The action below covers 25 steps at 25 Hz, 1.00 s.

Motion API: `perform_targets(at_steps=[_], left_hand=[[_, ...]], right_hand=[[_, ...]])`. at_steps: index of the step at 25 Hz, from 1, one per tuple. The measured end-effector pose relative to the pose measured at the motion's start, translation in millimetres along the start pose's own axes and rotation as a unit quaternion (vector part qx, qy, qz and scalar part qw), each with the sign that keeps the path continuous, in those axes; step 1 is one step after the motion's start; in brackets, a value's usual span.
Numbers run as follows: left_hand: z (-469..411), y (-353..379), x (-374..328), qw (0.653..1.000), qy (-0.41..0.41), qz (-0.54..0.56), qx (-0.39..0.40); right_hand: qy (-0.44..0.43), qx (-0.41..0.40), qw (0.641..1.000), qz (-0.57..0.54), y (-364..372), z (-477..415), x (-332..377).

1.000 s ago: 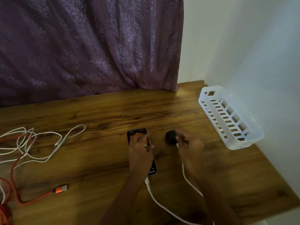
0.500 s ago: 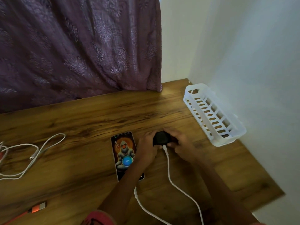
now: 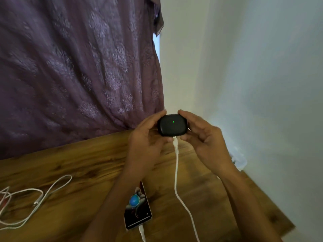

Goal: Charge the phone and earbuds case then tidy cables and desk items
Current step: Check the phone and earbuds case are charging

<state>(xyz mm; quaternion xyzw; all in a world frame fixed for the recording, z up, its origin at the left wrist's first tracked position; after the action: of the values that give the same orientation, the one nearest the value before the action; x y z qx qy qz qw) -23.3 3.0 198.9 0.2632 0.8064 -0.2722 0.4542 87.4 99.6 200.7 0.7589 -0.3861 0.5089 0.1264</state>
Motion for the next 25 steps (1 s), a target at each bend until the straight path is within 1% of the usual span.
perform_targets(at_steps=[3,7,15,25], left_hand=[[-3,-6,-44,0.998,0.039,0.039,0.011],[5,-8,-82,0.995,0.079,0.058,0.029],[15,-4,-107,0.993,0.102,0.057,0.029],[22,3,-114,0.994,0.103,0.033,0.031]], right_hand=[[-0.056,-0.014,0.998,-0.031,-11,0,46],[-0.102,-0.024,0.994,-0.044,-22,7,81],[-0.108,-0.028,0.992,-0.065,-32,18,101],[-0.112,-0.023,0.99,-0.088,-38,26,101]])
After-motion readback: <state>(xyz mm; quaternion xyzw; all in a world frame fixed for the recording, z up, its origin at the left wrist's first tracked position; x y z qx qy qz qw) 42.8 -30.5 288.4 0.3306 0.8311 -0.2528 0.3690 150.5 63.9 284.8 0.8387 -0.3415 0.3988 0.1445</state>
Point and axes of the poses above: each hand's wrist, its own z-axis away from the middle knuckle, its own y-axis out of the palm, x = y × z, the point moved 6 cm from there along -z, towards the middle knuckle, and after that the axes turned 1 degree about -y, right-handed, at the moved point
